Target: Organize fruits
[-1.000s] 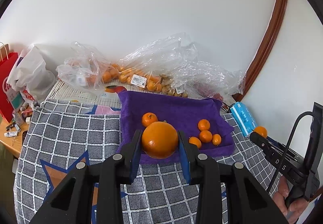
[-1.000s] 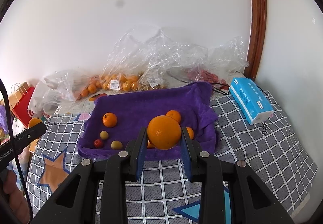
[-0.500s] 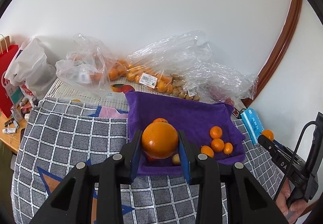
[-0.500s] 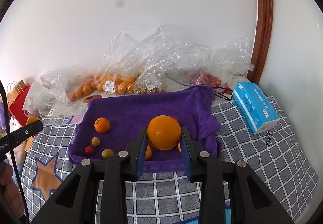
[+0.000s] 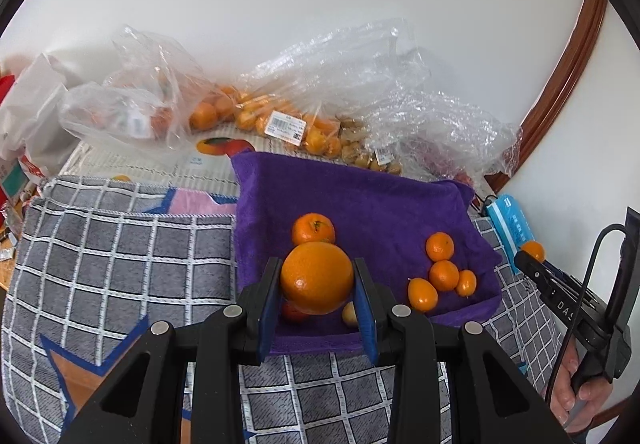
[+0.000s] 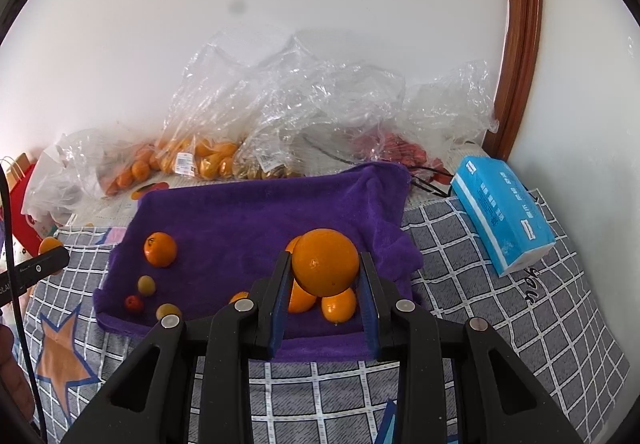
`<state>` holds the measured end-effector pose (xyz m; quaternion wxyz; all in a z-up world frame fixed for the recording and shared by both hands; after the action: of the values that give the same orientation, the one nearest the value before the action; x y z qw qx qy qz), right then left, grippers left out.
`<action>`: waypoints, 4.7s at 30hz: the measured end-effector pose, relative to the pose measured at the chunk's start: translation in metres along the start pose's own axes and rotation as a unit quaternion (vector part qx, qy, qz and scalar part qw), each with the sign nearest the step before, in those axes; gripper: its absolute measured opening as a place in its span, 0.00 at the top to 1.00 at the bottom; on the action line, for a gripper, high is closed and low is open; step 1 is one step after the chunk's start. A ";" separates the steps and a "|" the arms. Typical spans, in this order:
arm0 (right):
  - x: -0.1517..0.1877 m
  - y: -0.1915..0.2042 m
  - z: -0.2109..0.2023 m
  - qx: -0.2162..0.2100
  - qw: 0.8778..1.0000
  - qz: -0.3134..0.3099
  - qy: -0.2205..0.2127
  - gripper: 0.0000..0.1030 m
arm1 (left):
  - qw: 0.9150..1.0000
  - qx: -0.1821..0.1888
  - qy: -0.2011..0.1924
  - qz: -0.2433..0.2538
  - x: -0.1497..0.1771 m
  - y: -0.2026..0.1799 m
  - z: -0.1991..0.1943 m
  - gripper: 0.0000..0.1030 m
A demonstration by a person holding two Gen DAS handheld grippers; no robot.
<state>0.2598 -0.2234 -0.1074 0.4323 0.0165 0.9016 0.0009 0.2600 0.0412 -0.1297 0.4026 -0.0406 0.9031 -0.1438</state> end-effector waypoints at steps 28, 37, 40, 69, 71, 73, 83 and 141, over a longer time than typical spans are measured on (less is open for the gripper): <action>0.023 -0.018 0.094 0.001 0.998 0.020 0.051 0.69 | 0.996 0.011 0.073 0.044 0.034 -0.026 0.081 0.69; 0.031 -0.013 0.105 0.003 0.998 0.013 0.065 0.69 | 0.995 0.016 0.077 0.063 0.033 -0.036 0.089 0.69; 0.034 -0.012 0.108 0.005 0.998 0.009 0.070 0.69 | 0.994 0.020 0.082 0.063 0.034 -0.038 0.092 0.69; 0.032 -0.007 0.102 0.004 0.998 -0.009 0.058 0.68 | 0.994 0.027 0.097 0.042 0.036 -0.034 0.096 0.68; 0.029 -0.005 0.095 0.000 0.999 -0.007 0.052 0.67 | 0.995 0.023 0.089 0.041 0.032 -0.033 0.090 0.64; 0.026 -0.002 0.087 -0.001 0.999 -0.007 0.047 0.63 | 0.995 0.022 0.084 0.041 0.029 -0.033 0.083 0.56; 0.016 0.008 0.024 0.000 1.000 0.005 0.031 0.56 | 0.998 -0.005 0.041 0.041 0.016 -0.036 0.019 0.46; 0.087 -0.013 -0.257 0.005 0.995 0.031 -0.099 0.03 | 0.984 -0.047 -0.144 0.091 0.092 -0.089 -0.244 0.05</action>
<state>0.0050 -0.2302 -0.0147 0.5194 0.0463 0.8533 0.0083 0.0144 -0.0057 -0.0146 0.5374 0.0025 0.8414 -0.0570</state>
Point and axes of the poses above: each gripper's, at about its wrist camera, not at the fingertips, and z roughly the way its jaws point, y to its left, x to its underside, the point moved 6 cm from there along z, roughly the way its jaws point, and after that the axes turned 6 degrees about -y, right-handed, at the moved point
